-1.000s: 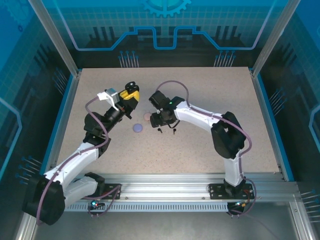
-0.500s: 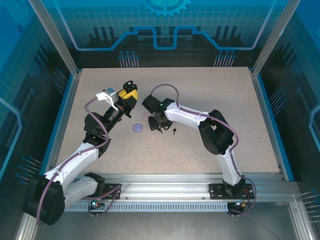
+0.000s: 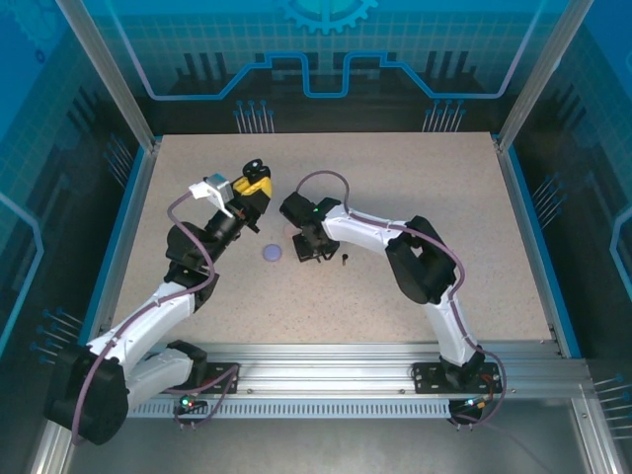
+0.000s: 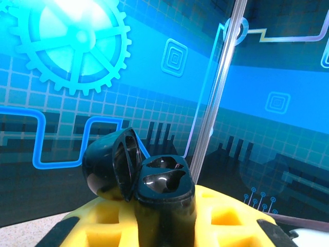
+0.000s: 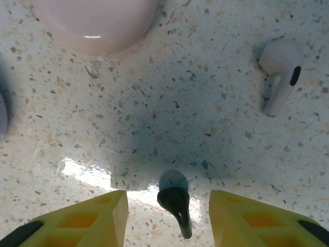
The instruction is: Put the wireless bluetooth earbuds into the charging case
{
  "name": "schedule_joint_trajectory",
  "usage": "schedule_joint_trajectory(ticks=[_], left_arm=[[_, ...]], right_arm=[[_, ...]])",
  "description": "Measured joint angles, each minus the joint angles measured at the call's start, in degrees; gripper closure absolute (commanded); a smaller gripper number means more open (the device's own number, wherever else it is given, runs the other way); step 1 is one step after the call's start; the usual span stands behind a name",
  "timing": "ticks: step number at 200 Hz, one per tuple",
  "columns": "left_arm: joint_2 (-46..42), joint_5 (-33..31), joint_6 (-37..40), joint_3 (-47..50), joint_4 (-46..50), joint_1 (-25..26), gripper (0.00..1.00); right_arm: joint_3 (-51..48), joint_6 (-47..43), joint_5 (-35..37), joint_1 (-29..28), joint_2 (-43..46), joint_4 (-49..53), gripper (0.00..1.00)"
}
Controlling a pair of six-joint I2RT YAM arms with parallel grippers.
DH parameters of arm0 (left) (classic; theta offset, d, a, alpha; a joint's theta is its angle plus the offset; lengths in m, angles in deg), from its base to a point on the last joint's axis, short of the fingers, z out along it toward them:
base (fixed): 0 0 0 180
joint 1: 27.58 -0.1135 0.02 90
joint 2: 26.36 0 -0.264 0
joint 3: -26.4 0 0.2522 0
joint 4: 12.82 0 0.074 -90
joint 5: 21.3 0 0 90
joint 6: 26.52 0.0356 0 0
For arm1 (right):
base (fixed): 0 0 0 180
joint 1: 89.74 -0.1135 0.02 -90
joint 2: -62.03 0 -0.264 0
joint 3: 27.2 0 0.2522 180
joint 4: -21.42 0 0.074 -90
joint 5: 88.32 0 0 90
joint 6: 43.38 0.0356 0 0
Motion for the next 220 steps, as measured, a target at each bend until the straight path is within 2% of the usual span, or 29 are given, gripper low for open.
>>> schedule_joint_trajectory(ticks=[149,220], left_arm=[[0.0,0.0,0.0,0.0,0.0,0.0,1.00],[0.0,0.0,0.0,0.0,0.0,0.0,1.00]], right_arm=[[0.0,-0.4,0.0,0.0,-1.5,-0.1,0.63],[0.0,-0.5,-0.1,0.1,-1.7,-0.5,0.71]])
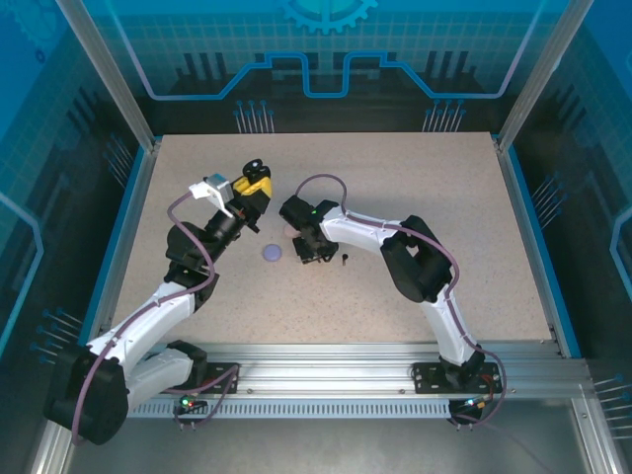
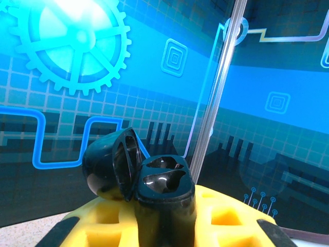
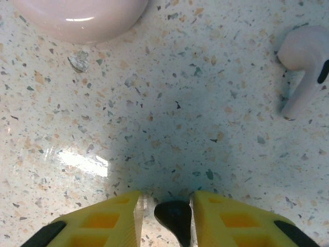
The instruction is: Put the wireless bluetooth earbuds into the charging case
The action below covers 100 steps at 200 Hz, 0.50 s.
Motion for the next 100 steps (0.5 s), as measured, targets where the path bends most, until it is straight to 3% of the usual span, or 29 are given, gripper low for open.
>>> schedule_joint_trajectory(ticks=[41,100], left_arm=[[0.0,0.0,0.0,0.0,0.0,0.0,1.00],[0.0,0.0,0.0,0.0,0.0,0.0,1.00]], right_arm=[[0.0,-0.2,-0.2,0.3,0.0,-0.5,0.78],[-0.4,-0.2,-0.2,0.3,0.0,-1.2,0.75]])
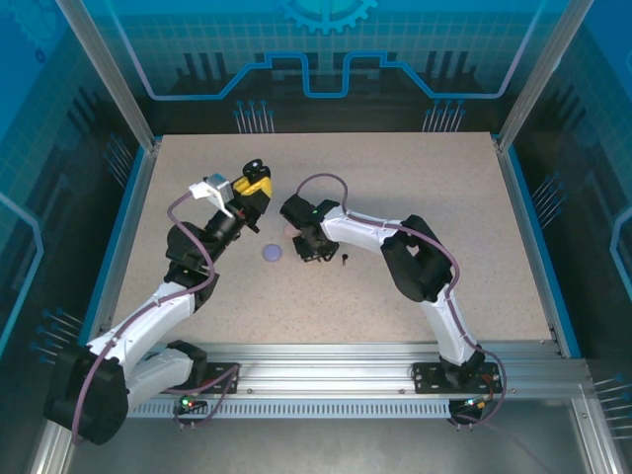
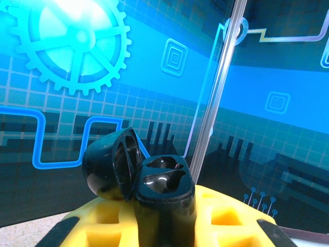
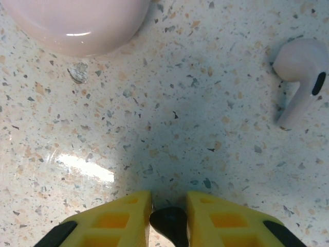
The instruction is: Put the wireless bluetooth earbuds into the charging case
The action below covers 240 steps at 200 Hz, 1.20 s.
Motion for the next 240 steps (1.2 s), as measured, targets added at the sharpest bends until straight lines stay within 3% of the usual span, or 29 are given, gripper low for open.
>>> schedule_joint_trajectory(ticks=[42,78,143,240], left_arm=[[0.0,0.0,-0.1,0.0,0.0,0.0,1.00],[0.0,0.0,-0.2,0.0,0.0,0.0,1.00],[0.0,0.0,-0.2,0.0,0.0,0.0,1.00],[1.9,1.1,-0.2,0.0,-2.0,0.0,1.00]], right_arm=[[-1.0,0.0,0.0,0.0,0.5,-1.0,0.77],[-2.5,-0.2,0.0,0.1,1.5,-2.5,0.84],[-6.6,-0.3,0.0,0.6,5.2,-3.4,0.85],[-5.6,-1.3,0.4,2.2,25.0,-3.2,0.85]])
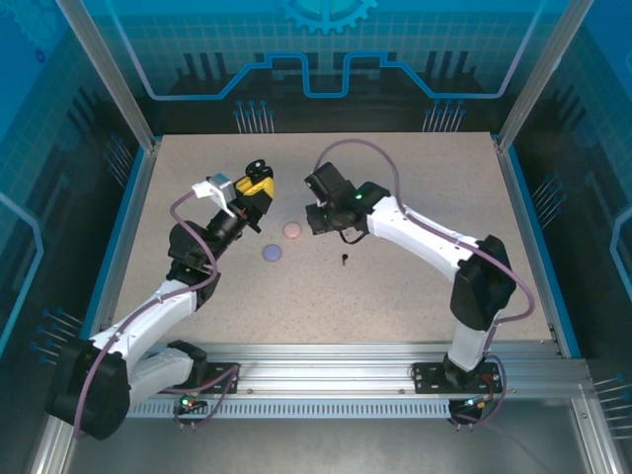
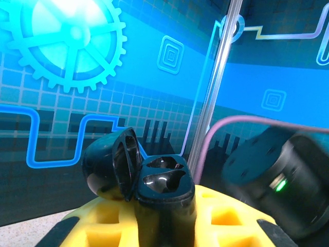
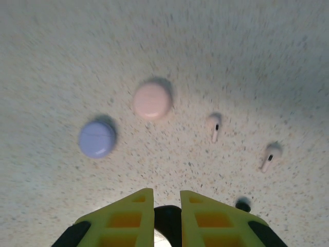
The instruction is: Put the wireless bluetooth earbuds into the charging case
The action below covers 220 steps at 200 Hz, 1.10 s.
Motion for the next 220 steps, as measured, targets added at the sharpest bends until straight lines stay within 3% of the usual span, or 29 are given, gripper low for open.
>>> schedule_joint_trajectory(ticks=[88,128,220], left_arm=[[7.0,3.9,0.7,3.0,-12.5,0.3,1.00],[8.7,5.4,6.6,3.1,-15.6,2.4,1.00],[8.5,6.9,22.8,-1.7,-7.2,9.1,1.00]], right_arm=[[9.2,-2.8,3.2,0.7,13.1,-0.7,0.86],[8.7,-4.5,3.4,0.2,17.6,-4.7,0.85],[-4.5,-10.4,-1.3,-4.5,23.9,-23.3,0.85]])
